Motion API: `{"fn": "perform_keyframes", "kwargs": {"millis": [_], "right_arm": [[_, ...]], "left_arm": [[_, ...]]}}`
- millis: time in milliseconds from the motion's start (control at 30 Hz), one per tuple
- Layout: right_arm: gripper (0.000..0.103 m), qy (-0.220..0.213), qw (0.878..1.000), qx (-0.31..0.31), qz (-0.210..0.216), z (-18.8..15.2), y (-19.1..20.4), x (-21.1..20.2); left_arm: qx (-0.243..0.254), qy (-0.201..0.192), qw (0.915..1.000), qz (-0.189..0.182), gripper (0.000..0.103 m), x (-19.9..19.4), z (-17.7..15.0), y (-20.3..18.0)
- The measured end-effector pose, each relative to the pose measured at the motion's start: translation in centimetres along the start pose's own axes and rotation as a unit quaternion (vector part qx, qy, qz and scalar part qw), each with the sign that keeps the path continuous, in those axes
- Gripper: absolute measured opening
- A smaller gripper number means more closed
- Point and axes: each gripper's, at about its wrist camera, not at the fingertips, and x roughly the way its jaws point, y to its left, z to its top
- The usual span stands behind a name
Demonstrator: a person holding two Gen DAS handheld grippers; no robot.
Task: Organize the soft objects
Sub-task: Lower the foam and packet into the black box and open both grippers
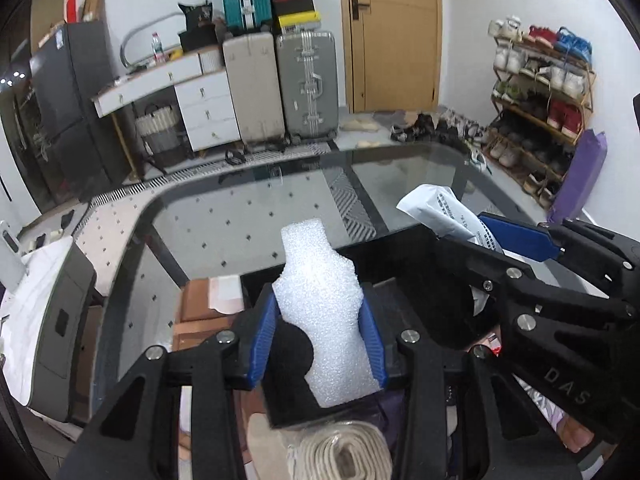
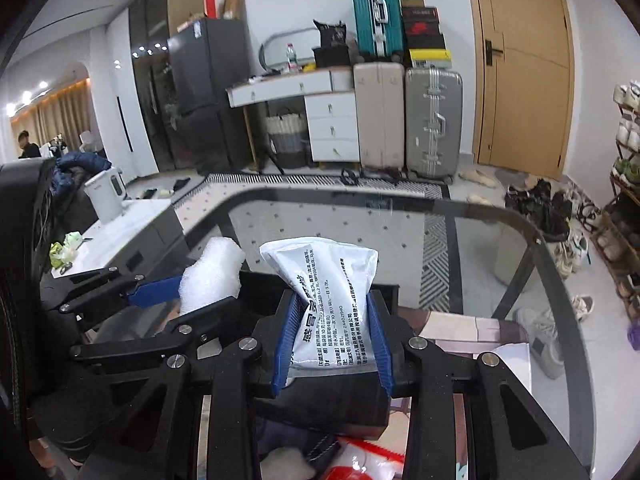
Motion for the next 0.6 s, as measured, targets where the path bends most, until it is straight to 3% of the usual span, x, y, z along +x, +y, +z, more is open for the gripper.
{"fn": "perform_keyframes", "kwargs": {"millis": [267, 400, 467, 600], "right_arm": [[0.035, 0.062, 0.998, -0.030, 0.013, -1.4, 0.1, 3.6], [0.035, 0.094, 0.995, -0.040, 0.015, -2.5, 0.8, 3.9], [0.035, 0.134, 0.990, -0.021, 0.034, -3.0, 0.6, 4.6], [0.035, 0.143, 0.989, -0.014, 0.024, -3.6, 1.5, 4.1]], "left_arm": [[0.003, 0.047, 0.9989, 0.004, 0.039, 2.3, -1.0, -0.4], [0.030, 0.057, 0.9978, 0.016, 0.040, 2.6, -1.7, -0.6], [0.035, 0.055, 0.9977, 0.019, 0.040, 2.6, -2.0, -0.4], [0.049, 0.056, 0.9971, 0.014, 0.040, 2.5, -2.0, -0.3]]}}
